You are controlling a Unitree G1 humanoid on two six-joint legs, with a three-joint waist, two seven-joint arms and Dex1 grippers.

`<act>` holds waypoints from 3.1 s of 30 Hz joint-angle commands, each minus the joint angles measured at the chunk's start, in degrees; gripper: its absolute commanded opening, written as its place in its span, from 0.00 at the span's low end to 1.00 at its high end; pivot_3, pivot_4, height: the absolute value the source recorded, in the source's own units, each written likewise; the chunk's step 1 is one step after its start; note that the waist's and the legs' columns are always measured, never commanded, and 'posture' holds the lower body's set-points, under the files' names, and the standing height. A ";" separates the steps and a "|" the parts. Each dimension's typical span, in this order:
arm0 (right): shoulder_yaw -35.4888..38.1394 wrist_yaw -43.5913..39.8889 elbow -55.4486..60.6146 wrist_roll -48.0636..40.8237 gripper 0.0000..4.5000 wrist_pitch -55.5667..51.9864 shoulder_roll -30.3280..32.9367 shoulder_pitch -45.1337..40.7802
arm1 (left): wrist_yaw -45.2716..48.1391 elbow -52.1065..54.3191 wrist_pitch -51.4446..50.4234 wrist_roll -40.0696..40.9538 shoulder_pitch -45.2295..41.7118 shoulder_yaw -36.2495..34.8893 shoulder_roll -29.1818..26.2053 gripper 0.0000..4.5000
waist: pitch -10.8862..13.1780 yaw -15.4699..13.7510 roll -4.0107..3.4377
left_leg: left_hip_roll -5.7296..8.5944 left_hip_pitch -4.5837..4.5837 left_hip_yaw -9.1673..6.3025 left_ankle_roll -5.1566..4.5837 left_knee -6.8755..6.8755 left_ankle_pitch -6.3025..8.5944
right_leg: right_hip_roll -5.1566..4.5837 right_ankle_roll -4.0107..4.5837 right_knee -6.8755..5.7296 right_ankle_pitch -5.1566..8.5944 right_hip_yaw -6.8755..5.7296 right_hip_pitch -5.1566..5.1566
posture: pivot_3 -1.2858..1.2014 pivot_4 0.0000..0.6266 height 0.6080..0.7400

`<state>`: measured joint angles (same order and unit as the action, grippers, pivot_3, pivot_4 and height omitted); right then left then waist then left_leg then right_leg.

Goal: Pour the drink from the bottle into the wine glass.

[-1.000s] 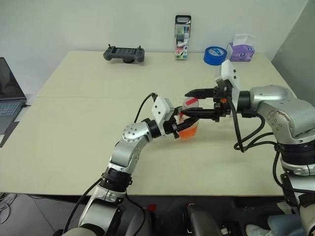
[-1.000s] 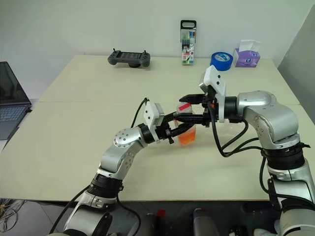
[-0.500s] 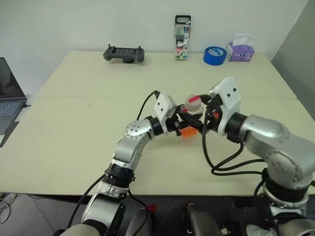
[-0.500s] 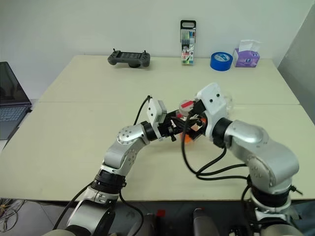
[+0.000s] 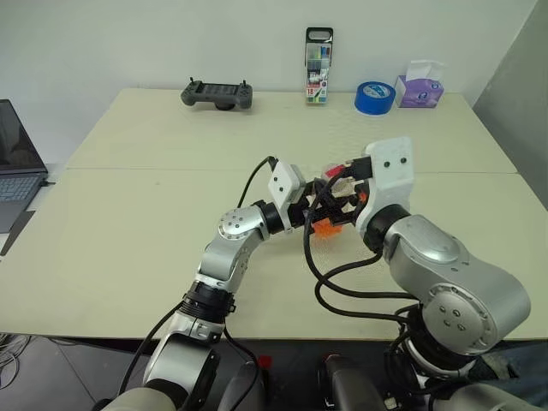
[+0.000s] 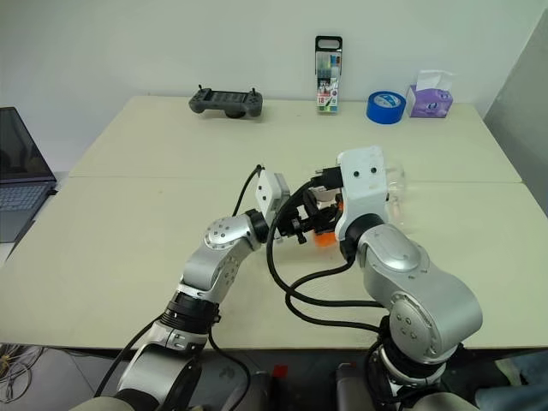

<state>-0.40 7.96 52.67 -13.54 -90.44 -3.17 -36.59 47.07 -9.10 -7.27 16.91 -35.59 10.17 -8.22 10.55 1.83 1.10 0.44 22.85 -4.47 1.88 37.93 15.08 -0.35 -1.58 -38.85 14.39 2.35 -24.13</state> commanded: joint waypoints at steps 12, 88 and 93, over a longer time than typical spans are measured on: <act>-1.26 -4.92 -0.91 0.92 0.43 6.83 7.03 -2.23 | -0.55 2.04 1.13 0.28 -1.41 -1.02 0.79 0.42 | 0.00 0.05 0.00 | 0.01 0.01 0.00 -0.01 0.00 0.00 | 0.02 -0.02 0.03 0.01 -0.01 0.01 | 0.52 0.24 1.00; 11.24 -16.20 -5.70 -12.83 0.98 14.11 22.42 1.01 | 0.34 -2.02 2.74 -1.48 -3.70 -1.05 2.71 0.41 | 0.05 -0.03 -0.02 | 0.01 0.00 0.05 -0.07 0.02 0.01 | 0.05 0.00 -0.01 0.00 0.02 0.03 | 0.52 0.24 1.00; 11.47 -17.00 -4.62 -14.23 0.98 13.27 23.14 1.47 | 0.41 -2.19 2.76 -1.48 -3.84 -1.04 2.53 0.41 | 0.05 -0.03 -0.01 | 0.01 0.00 0.05 -0.07 0.02 0.01 | 0.05 0.00 0.00 0.00 0.02 0.03 | 0.52 0.24 1.00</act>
<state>8.11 -9.17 46.18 -28.10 -76.96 19.12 -35.09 47.08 -12.93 -6.78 14.83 -37.91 10.43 -5.47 10.60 1.80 1.09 0.45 22.85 -4.42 1.80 37.95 15.08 -0.30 -1.59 -38.86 14.39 2.37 -24.09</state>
